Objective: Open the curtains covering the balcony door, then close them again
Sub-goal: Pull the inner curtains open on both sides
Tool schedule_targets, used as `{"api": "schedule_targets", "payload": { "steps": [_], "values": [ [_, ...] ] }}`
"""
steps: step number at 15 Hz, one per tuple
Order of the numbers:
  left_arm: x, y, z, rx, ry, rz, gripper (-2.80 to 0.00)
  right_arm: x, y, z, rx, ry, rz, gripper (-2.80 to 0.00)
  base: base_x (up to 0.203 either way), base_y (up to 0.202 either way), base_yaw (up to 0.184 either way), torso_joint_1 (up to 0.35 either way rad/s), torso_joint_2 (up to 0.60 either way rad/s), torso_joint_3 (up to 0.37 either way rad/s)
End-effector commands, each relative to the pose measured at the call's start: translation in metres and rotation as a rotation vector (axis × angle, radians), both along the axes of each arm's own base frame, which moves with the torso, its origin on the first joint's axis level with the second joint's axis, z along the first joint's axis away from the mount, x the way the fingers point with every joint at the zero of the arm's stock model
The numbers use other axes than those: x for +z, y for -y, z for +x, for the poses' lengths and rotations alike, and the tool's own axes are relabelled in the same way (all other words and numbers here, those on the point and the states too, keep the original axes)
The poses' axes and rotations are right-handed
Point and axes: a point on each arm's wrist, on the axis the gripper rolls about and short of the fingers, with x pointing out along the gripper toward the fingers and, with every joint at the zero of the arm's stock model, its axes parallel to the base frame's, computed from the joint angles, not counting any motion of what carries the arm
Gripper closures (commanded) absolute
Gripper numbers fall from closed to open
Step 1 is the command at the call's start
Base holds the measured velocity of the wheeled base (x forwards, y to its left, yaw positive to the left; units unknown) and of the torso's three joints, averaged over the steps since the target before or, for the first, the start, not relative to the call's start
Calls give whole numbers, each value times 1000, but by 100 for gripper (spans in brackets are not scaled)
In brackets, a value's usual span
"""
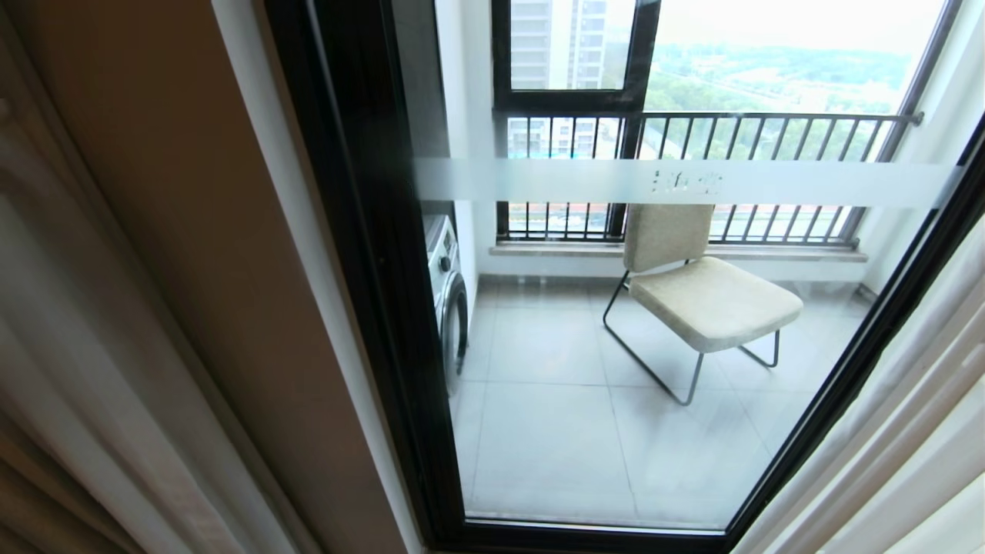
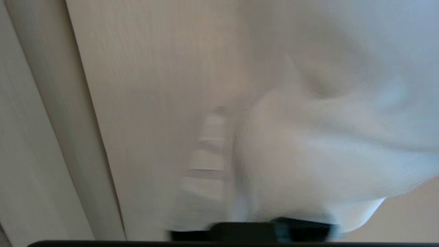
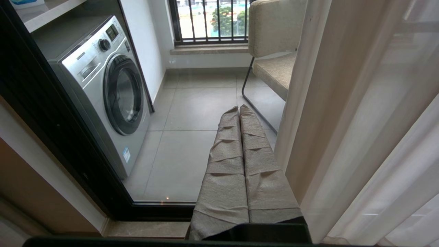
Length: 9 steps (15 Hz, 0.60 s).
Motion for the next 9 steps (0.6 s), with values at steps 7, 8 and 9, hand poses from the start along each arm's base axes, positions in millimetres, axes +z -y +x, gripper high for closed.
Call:
{"api": "schedule_targets", "payload": {
  "steps": [7,8,9],
  "values": [
    [9,11,-21,17,10,0,-280,0,0,0,0,-1,0,0,0,0,0,0,0,0],
    [8,14,-28,23,2,-8,-280,0,0,0,0,-1,0,0,0,0,0,0,0,0],
    [7,18,-35,33,-7,-17,-280,0,0,0,1,-1,0,0,0,0,0,0,0,0]
  ]
}}
